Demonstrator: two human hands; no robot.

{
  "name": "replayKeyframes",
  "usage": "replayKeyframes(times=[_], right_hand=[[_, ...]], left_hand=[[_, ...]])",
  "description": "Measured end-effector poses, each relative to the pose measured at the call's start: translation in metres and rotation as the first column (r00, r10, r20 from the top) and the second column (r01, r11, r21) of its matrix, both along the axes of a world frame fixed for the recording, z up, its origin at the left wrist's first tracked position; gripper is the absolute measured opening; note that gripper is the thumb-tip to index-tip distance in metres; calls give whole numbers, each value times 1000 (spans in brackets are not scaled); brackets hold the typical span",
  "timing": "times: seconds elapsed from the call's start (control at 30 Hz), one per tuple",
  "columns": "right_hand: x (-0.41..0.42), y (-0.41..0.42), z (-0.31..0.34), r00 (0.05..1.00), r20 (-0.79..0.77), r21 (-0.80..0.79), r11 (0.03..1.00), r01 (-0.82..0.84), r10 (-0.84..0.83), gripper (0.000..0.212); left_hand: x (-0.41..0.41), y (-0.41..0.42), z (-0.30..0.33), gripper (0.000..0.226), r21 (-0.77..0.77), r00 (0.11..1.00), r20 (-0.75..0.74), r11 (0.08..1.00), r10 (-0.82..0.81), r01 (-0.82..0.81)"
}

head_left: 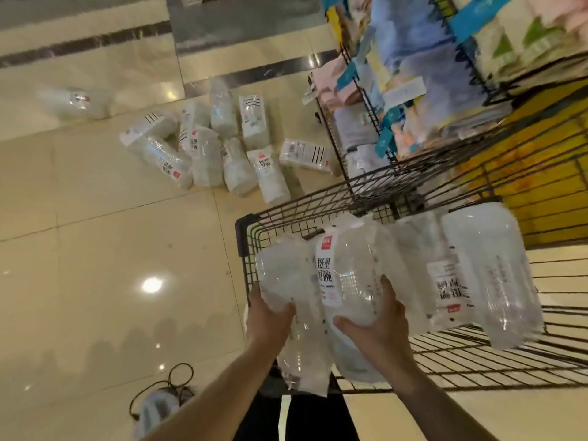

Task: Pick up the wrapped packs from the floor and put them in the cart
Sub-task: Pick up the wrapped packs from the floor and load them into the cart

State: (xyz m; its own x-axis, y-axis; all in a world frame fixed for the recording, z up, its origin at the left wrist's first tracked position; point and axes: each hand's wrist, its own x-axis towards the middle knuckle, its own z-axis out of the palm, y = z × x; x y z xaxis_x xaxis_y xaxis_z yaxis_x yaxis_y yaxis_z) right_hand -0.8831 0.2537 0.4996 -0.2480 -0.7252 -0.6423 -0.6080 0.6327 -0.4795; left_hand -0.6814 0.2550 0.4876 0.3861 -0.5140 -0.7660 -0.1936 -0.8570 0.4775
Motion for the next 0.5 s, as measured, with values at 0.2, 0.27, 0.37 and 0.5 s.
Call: replayKeyframes(times=[0.2, 0.27, 0.37, 0.5], right_hand=[[-7, -14, -5, 977, -100, 205, 965, -163, 186, 134], [-7, -17, -1, 986, -70, 232, 964, -133, 153, 131], [-5, -17, 9, 993, -48, 176, 980, -96, 106, 123], [4, -19, 41, 998, 57, 81, 996, -41, 36, 80]], left_hand=[[12, 4, 18, 73, -24, 982, 106, 986, -159, 162], [15, 1, 27, 74, -19, 970, 144, 979, -198, 202], [25, -6, 43, 76, -35, 963, 128, 970, -236, 242], [46, -7, 73, 64, -180, 955, 80, 938, -286, 296]])
